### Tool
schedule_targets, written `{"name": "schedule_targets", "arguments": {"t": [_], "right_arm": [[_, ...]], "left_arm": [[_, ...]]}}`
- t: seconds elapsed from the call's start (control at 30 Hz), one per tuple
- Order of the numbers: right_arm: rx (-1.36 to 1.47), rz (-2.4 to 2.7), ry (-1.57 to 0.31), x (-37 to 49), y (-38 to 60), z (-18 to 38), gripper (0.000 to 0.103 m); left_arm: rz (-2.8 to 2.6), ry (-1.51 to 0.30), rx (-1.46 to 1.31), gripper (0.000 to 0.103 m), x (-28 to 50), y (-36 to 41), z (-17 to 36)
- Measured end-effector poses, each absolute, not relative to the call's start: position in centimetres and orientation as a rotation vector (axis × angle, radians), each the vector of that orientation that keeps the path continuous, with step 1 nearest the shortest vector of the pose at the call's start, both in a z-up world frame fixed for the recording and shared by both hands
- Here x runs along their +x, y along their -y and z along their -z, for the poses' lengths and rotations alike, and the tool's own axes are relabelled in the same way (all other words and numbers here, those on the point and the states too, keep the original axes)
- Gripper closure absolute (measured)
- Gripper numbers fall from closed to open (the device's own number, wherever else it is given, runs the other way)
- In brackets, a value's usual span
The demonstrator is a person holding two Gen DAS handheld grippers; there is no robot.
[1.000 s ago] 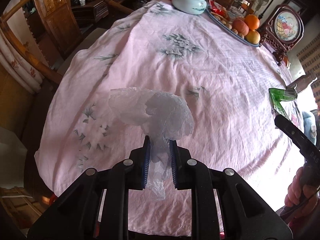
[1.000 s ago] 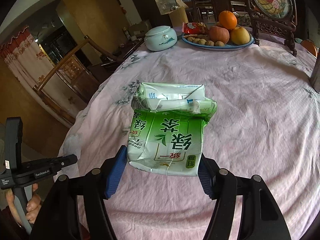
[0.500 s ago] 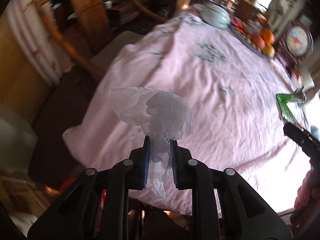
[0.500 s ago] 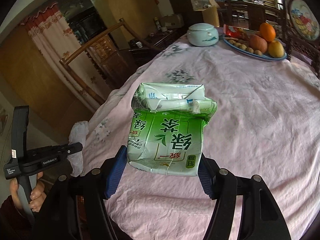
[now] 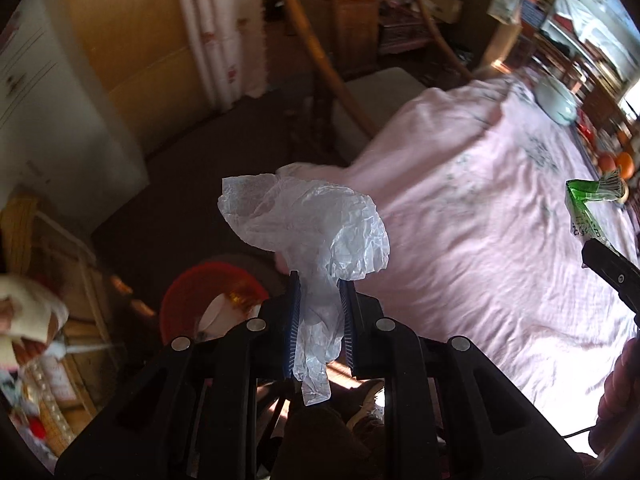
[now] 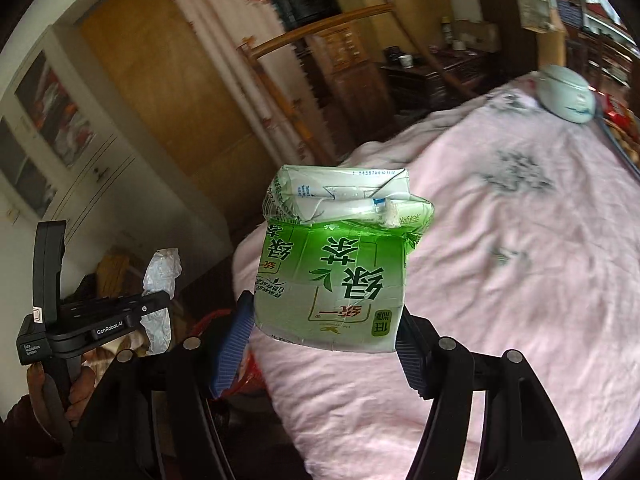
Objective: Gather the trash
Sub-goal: 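Carry the plastic bag and tea packet over to the red wastebasket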
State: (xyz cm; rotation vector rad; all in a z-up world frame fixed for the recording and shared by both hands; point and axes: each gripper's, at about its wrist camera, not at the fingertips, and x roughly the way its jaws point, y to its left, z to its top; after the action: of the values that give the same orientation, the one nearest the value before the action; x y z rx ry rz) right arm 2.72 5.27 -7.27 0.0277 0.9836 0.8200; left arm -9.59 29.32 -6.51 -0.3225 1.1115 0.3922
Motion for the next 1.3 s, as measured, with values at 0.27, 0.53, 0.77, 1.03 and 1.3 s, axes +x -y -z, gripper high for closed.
{"name": "schedule_targets", "arguments": {"t": [0.27,0.53,0.77,1.03,1.3], "right_arm": [[-0.063,-0.97,-0.986,0.6,-10.8,6.4,0.038],[-0.118,-1.002,-0.991,-1.0,-13.4,5.6,0.038],[-0.147,-0.982,-1.004,-1.3,-14.1,5.4,0.037],[-0.16,-0.984,-1.02,-0.9,-15.1,5.9,0.037],[-0.161,-1.037,-1.027,-1.0,-17.0,6.3,0.037]], "left_arm": [[-0.542,-1.099,-0.426,0.082,-15.2,-32.7,7.0],[-0.585,-1.104,-0.468,0.082,-16.8,-35.2,8.2],[-0.579,-1.142,-0.5,0.08,-16.2,-37.0,10.2],[-0.565,-1.173,-0.505,0.08,-15.2,-38.1,11.3],[-0.604,-1.176,-0.512,0.08,-16.2,-38.9,10.9]]}}
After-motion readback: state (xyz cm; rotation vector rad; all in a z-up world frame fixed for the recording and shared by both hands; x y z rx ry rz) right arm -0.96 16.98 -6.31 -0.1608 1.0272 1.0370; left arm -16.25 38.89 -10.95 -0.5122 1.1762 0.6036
